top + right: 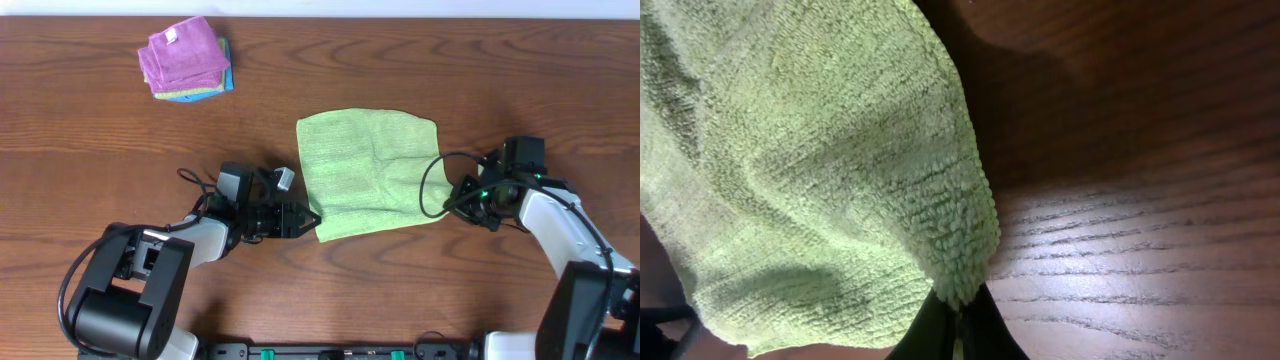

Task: Fold the cloth
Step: 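Lift the near corners with both grippers and fold them toward the far edge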

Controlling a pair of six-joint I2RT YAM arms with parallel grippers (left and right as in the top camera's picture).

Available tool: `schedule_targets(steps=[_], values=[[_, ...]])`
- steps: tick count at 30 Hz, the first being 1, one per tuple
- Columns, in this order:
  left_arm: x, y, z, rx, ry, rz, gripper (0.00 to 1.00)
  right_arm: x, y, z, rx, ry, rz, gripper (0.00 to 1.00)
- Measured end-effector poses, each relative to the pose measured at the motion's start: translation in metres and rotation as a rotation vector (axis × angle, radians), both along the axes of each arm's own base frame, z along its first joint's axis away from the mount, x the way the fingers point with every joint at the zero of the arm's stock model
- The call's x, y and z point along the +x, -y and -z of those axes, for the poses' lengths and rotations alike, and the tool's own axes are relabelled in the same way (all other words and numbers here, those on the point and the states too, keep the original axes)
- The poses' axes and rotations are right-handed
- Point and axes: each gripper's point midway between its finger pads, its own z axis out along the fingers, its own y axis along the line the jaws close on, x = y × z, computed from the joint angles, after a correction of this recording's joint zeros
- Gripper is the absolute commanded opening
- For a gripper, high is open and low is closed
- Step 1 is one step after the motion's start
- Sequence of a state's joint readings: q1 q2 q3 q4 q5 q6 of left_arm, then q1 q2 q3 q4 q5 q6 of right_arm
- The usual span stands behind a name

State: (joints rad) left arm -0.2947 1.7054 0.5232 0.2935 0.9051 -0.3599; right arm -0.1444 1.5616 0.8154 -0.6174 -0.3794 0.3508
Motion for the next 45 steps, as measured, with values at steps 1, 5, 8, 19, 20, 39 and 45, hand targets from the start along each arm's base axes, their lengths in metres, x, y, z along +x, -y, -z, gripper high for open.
schedule_targets(steps=[1, 5, 8, 19, 20, 39, 45], values=[[0.000, 0.000, 0.000, 0.001, 0.004, 0.003, 0.59, 0.000, 0.000, 0.000, -0.002, -0.001, 0.000, 0.02], [0.000, 0.000, 0.000, 0.006, 0.024, 0.015, 0.59, -0.001, 0.001, 0.001, -0.006, -0.005, 0.001, 0.02], [0.001, 0.001, 0.000, 0.007, 0.043, 0.023, 0.59, -0.003, 0.001, 0.001, -0.008, -0.015, 0.002, 0.01], [0.008, 0.015, 0.003, -0.060, 0.080, 0.076, 0.55, -0.005, 0.001, 0.002, -0.008, -0.021, 0.001, 0.01], [0.008, 0.015, 0.003, -0.063, 0.076, 0.079, 0.55, -0.005, 0.001, 0.002, -0.008, -0.021, 0.001, 0.02], [-0.017, 0.023, 0.003, -0.106, 0.008, 0.160, 0.57, 0.002, 0.002, -0.004, -0.014, -0.001, 0.000, 0.02], [-0.025, 0.036, 0.003, -0.094, 0.031, 0.204, 0.57, 0.001, 0.002, -0.004, -0.013, -0.007, 0.000, 0.01]])
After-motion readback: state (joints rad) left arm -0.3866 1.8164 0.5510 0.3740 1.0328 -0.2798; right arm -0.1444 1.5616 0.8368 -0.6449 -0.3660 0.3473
